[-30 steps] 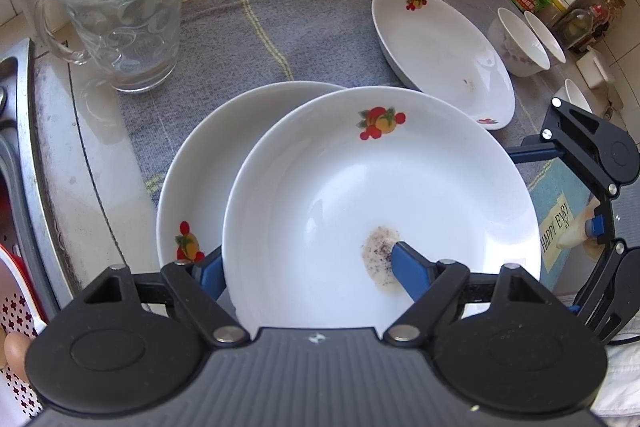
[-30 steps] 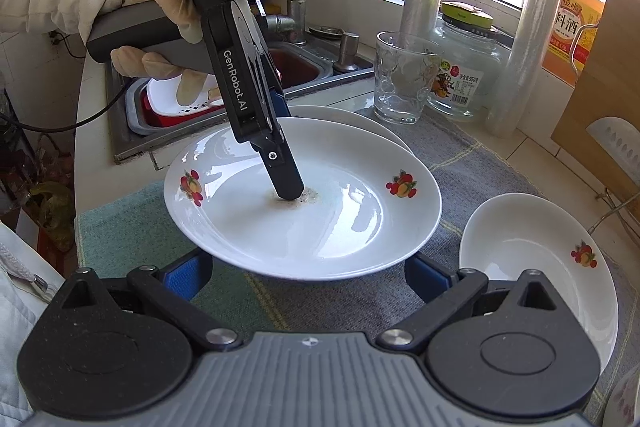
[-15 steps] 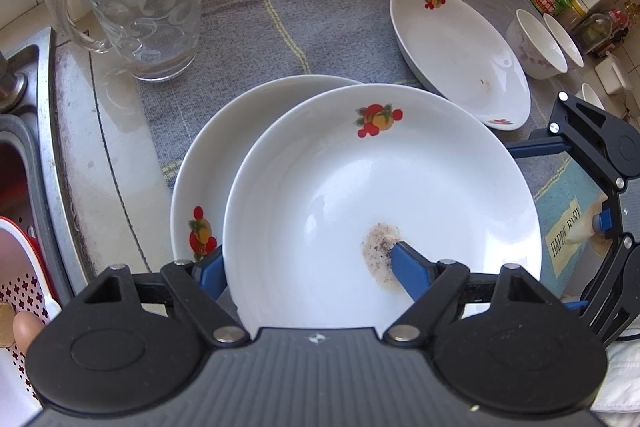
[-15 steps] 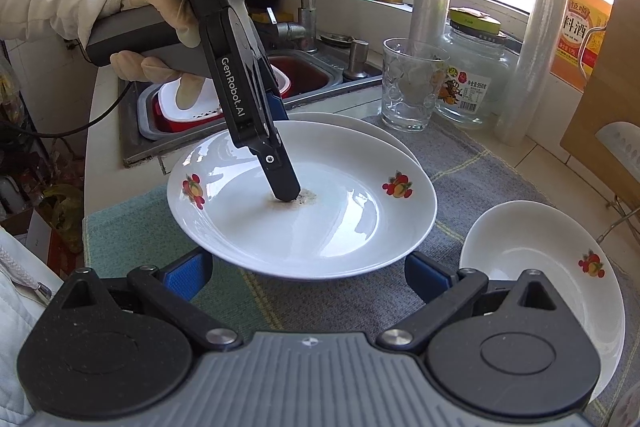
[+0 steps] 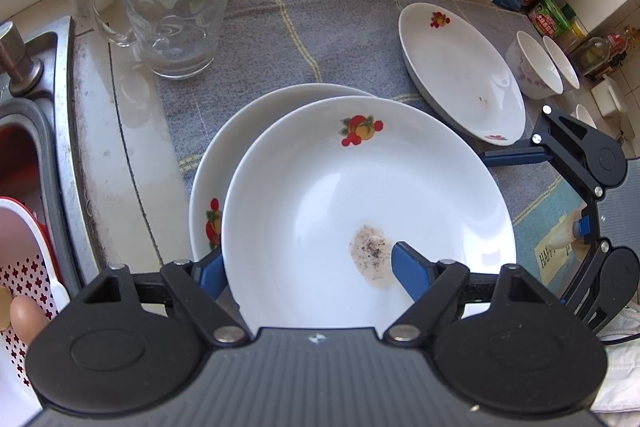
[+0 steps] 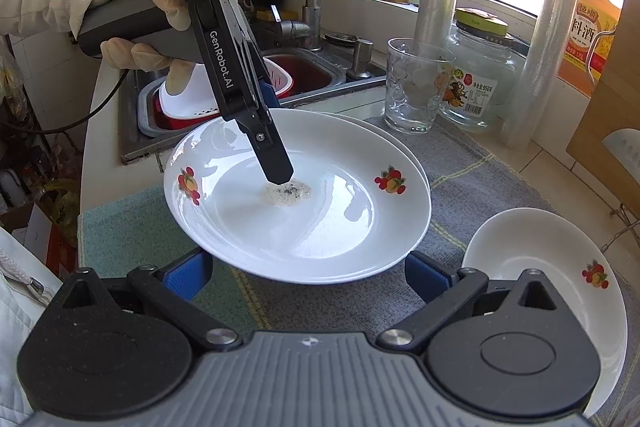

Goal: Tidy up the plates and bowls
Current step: 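Lower the held plate onto the other plate and open the left tool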

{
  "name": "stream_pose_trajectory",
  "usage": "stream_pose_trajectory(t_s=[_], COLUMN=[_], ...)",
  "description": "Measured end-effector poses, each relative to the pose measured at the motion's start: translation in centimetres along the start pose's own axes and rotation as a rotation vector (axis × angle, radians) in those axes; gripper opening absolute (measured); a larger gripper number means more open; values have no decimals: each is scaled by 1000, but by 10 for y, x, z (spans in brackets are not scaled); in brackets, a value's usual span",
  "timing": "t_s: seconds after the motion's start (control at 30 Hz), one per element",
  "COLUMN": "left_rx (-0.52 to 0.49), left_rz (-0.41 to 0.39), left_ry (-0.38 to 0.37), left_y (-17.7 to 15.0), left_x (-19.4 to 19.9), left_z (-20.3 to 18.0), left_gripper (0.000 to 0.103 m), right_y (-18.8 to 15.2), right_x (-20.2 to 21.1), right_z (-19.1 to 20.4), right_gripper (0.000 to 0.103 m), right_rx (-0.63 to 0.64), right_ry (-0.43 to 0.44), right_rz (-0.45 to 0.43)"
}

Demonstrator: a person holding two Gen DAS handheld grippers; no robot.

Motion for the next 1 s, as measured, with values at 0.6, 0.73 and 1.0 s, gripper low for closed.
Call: stream_pose_trajectory(t_s=[0.6, 0.73, 1.0], left_rx=[78, 93, 100], left_rz=[-48, -61, -81], left_ry=[-19, -23, -14], left_y=[-5, -5, -5], left_x=[15, 17, 21], left_z=[8, 11, 13], left_gripper=[84, 84, 84], right_y=[5, 5, 7], right_x=[2, 4, 6], right_z=[8, 10, 15], right_gripper=[103, 103, 103], right_rx=[-10, -14, -19], right_ry=[-24, -32, -60], right_rz=[-21, -25, -28])
Point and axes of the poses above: each gripper's, at about its wrist camera, not at the fingertips, and x roughly against the way its jaws point, z to its left, y to its top, the point moved 6 cm from there along -x, roughly the way its jaws point, and after that the axes turned 5 degrees about -z, right-handed, at the moved point
